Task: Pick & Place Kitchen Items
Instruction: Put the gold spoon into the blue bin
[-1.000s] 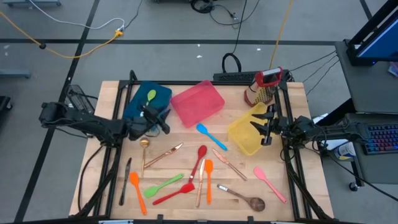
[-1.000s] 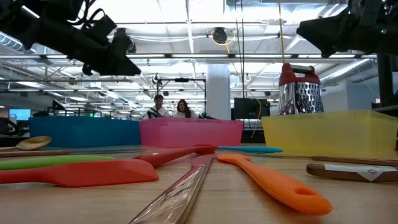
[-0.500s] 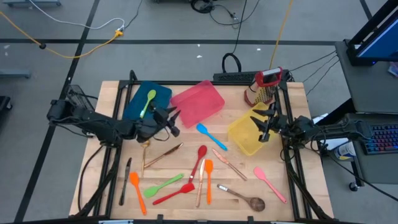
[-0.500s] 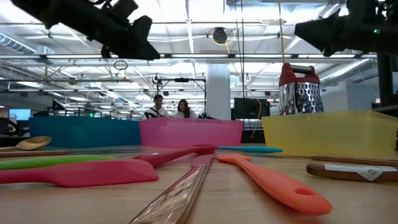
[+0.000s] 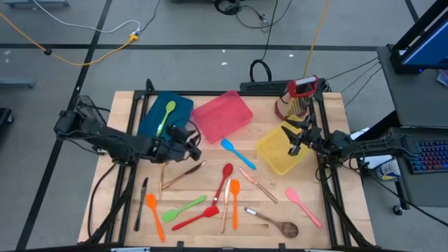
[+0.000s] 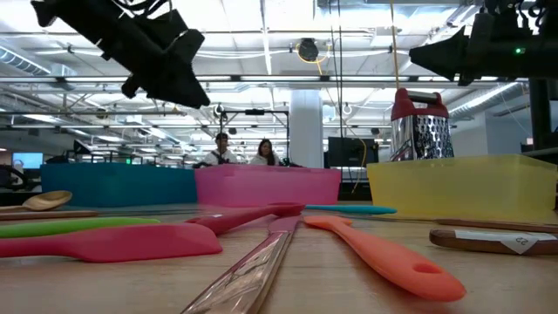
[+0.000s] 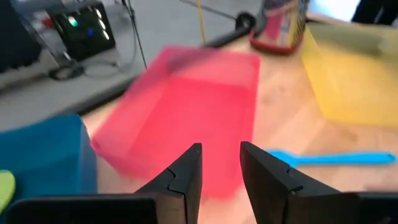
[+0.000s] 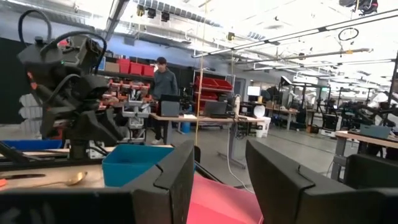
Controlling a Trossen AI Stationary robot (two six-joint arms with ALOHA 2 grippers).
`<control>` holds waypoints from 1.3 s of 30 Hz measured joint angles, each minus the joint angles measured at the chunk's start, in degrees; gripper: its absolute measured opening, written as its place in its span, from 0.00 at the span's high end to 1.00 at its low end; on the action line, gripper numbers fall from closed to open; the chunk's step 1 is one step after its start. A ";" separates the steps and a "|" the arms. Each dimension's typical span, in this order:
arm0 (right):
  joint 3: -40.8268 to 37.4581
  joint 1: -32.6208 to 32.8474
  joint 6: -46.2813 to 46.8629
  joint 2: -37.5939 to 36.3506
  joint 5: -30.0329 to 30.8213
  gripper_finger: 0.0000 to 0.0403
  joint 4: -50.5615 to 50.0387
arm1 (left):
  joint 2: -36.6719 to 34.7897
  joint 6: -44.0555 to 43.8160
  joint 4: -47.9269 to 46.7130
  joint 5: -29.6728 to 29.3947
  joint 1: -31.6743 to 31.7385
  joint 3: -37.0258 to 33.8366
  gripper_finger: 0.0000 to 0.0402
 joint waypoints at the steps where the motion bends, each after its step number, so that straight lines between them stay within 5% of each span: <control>1: 0.00 0.00 0.01 -0.01 -0.02 0.65 -0.01 | 0.00 -1.53 -1.54 0.67 -0.55 0.02 0.71; 11: 0.00 0.00 0.00 -0.01 0.00 0.65 -0.07 | 2.26 -27.37 -17.75 10.38 -6.50 0.02 0.71; 19: 0.02 0.00 0.02 0.01 -0.02 0.65 -0.27 | 8.29 -38.60 -18.91 22.74 -9.70 0.10 0.71; 24: 0.00 0.00 -0.16 0.01 -0.02 0.65 -0.10 | 8.24 -46.39 -21.30 25.04 -11.36 0.96 0.71; 33: 0.02 0.00 -2.07 0.01 -0.02 0.65 -0.10 | 8.20 -59.12 -41.78 25.34 -16.62 9.56 0.71; 39: 0.02 0.00 -3.01 0.01 -0.02 0.65 -0.12 | 8.68 -71.41 -51.23 30.58 -21.92 10.14 0.71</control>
